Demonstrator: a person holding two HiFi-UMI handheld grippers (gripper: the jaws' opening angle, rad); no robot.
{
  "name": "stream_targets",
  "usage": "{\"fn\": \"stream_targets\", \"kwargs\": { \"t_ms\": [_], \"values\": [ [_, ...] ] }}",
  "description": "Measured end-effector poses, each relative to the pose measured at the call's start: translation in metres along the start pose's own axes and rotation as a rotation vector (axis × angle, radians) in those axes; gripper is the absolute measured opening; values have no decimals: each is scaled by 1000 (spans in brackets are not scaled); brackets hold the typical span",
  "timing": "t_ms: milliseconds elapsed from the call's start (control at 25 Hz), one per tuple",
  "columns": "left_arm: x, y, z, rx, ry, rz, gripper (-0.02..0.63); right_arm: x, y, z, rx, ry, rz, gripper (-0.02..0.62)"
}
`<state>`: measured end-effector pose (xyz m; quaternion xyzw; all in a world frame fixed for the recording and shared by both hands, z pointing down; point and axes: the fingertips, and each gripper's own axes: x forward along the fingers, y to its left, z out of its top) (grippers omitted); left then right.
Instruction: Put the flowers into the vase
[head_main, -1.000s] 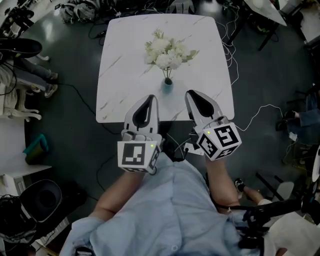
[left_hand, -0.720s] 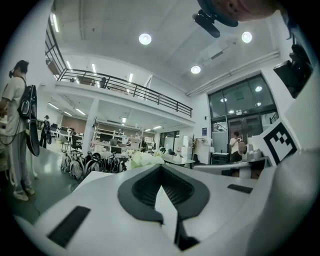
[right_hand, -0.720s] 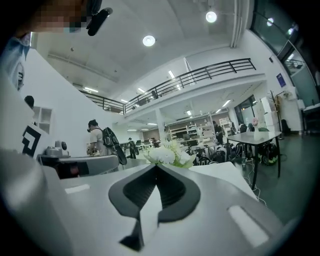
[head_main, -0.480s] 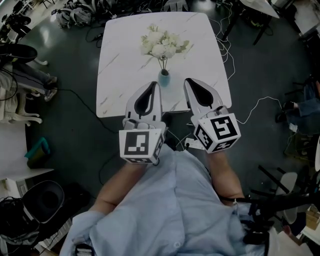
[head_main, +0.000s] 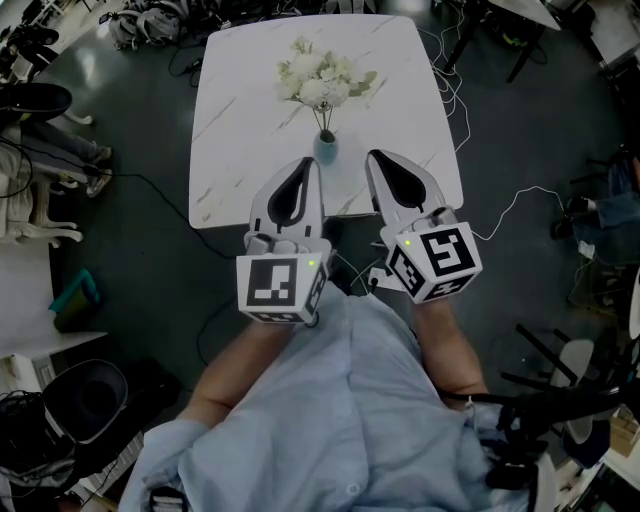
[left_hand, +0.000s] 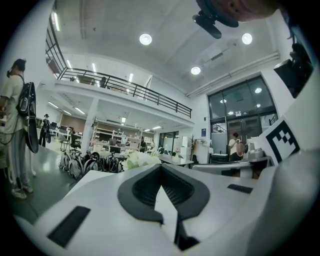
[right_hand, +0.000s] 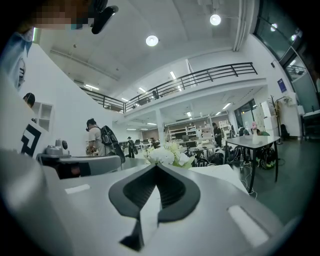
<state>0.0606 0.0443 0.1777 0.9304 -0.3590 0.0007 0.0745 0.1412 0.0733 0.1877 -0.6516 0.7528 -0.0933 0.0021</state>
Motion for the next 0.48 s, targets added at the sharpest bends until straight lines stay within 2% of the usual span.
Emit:
{"fn": "stream_targets", "kwargs": {
  "t_ms": [480],
  "values": [
    [23,29,6,-20,21,-1,5,39,0,5,15,22,7,0]
  ]
}}
